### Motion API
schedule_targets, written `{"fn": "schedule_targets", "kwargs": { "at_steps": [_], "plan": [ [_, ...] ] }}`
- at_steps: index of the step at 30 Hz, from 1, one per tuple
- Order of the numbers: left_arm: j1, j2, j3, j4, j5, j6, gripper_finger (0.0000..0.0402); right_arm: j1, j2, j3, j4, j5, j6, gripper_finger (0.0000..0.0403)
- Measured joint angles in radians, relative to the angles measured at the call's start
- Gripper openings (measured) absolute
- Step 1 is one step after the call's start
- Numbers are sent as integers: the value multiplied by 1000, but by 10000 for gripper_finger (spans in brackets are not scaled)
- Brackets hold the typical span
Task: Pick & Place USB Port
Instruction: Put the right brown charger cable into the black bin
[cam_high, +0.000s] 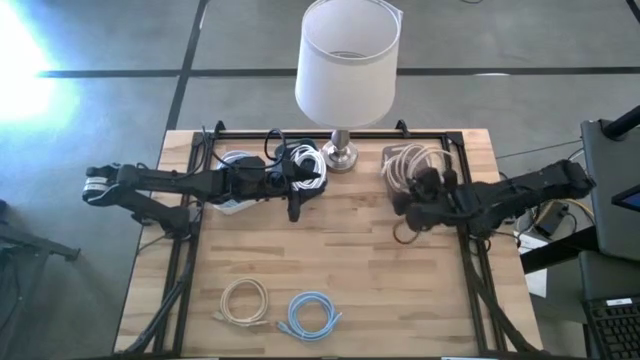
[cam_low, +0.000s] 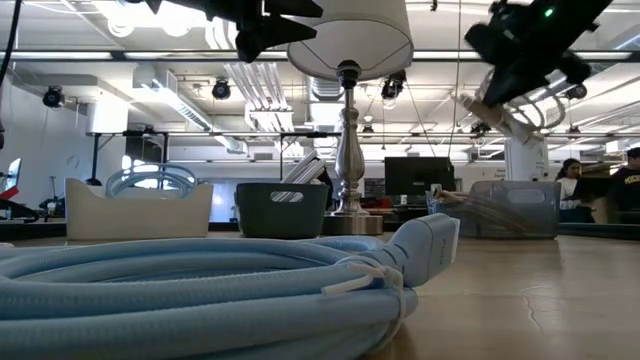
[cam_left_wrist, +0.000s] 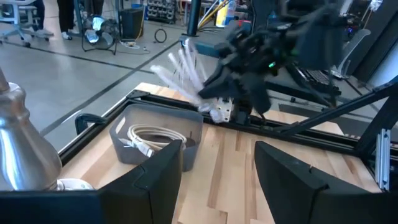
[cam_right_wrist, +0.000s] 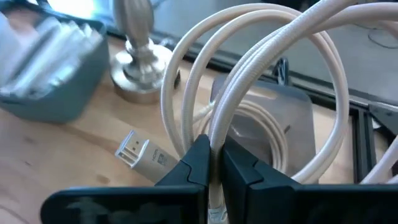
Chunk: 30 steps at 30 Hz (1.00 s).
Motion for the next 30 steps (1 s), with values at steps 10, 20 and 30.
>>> {"fn": "schedule_targets", "kwargs": {
  "at_steps": [10, 20, 30],
  "plan": [
    [0, 0, 0, 0, 0, 3, 204, -293, 16, -78, 270, -210, -186, 13],
    [-1, 0, 0, 0, 0, 45, 204, -377, 15, -157, 442, -288, -255, 39],
    [0, 0, 0, -3, 0, 45, 204, -390, 15, -218, 528, -290, -343, 55]
  ]
}}
